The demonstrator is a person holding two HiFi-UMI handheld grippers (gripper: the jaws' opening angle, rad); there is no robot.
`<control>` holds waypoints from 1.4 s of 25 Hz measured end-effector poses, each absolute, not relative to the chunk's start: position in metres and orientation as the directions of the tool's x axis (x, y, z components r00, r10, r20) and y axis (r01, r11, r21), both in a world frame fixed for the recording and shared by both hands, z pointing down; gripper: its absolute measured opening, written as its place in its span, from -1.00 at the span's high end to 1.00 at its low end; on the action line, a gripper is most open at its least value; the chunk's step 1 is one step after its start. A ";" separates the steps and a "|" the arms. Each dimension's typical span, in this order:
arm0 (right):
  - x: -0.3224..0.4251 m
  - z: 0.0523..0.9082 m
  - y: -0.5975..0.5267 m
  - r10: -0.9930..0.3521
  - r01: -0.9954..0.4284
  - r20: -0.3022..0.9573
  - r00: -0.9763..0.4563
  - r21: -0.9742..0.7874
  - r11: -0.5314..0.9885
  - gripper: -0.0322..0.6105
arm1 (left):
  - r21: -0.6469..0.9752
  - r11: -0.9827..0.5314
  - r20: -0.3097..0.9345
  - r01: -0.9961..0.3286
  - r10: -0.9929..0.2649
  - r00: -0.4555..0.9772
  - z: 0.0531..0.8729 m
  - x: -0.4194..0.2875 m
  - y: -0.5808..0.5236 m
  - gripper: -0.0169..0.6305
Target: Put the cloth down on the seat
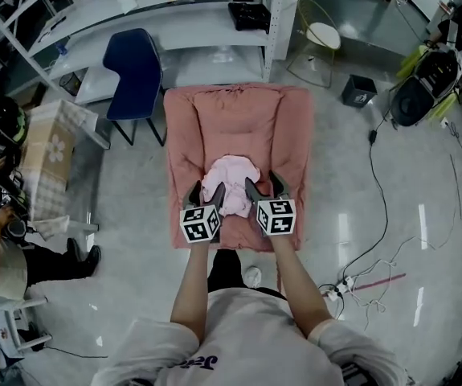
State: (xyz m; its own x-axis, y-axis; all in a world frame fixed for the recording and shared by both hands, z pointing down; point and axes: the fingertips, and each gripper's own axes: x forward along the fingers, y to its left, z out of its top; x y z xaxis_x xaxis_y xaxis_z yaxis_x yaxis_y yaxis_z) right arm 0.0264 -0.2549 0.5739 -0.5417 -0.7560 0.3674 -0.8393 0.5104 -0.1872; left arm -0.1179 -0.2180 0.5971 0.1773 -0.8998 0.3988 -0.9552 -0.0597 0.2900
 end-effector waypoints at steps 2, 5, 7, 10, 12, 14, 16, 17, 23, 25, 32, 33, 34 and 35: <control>0.028 0.549 -0.249 -0.770 -0.838 0.335 -0.543 -0.155 0.524 -0.08 | 0.287 -0.067 0.370 -0.956 -0.912 0.175 0.577 -0.116 -0.211 -0.04; 0.030 0.513 -0.244 -0.789 -0.835 0.273 -0.550 -0.136 0.534 0.05 | 0.258 -0.088 0.316 -0.962 -0.933 0.170 0.543 -0.114 -0.209 0.03; 0.032 0.490 -0.236 -0.804 -0.835 0.227 -0.549 -0.135 0.533 0.12 | 0.232 -0.103 0.272 -0.967 -0.948 0.166 0.518 -0.113 -0.204 0.06; 0.033 0.457 -0.218 -0.819 -0.839 0.185 -0.544 -0.105 0.534 0.19 | 0.186 -0.101 0.206 -0.977 -0.969 0.139 0.479 -0.114 -0.190 0.12; 0.030 0.437 -0.204 -0.819 -0.834 0.159 -0.551 -0.069 0.547 0.25 | 0.163 -0.097 0.170 -0.982 -0.977 0.125 0.457 -0.114 -0.180 0.18; 0.027 0.419 -0.193 -0.818 -0.827 0.134 -0.559 -0.020 0.562 0.30 | 0.152 -0.102 0.133 -0.983 -0.984 0.123 0.438 -0.112 -0.172 0.26; 0.023 0.405 -0.185 -0.815 -0.819 0.113 -0.569 0.013 0.574 0.37 | 0.150 -0.112 0.092 -0.982 -0.988 0.127 0.421 -0.107 -0.165 0.37; 0.022 0.401 -0.181 -0.812 -0.815 0.104 -0.575 0.019 0.579 0.38 | 0.151 -0.117 0.074 -0.982 -0.989 0.129 0.415 -0.105 -0.161 0.40; 0.019 0.388 -0.160 -0.799 -0.800 0.087 -0.595 0.026 0.599 0.57 | 0.148 -0.114 0.037 -0.982 -0.992 0.120 0.401 -0.096 -0.141 0.71; 0.018 0.385 -0.158 -0.795 -0.798 0.099 -0.599 0.011 0.603 0.65 | 0.149 -0.122 0.041 -0.981 -0.991 0.129 0.401 -0.091 -0.139 0.82; 0.027 0.369 -0.152 -0.810 -0.813 0.073 -0.581 -0.003 0.583 0.85 | 0.109 -0.145 0.027 -0.983 -0.988 0.149 0.390 -0.079 -0.134 0.90; 0.029 0.369 -0.154 -0.811 -0.814 0.080 -0.579 -0.011 0.580 0.85 | 0.114 -0.149 0.024 -0.982 -0.988 0.153 0.388 -0.078 -0.135 0.90; 0.031 0.368 -0.155 -0.813 -0.816 0.086 -0.576 -0.014 0.577 0.85 | 0.121 -0.154 0.022 -0.981 -0.987 0.158 0.385 -0.077 -0.136 0.90; 0.033 0.368 -0.157 -0.816 -0.820 0.089 -0.571 -0.007 0.573 0.85 | 0.126 -0.160 0.020 -0.979 -0.986 0.164 0.384 -0.076 -0.137 0.90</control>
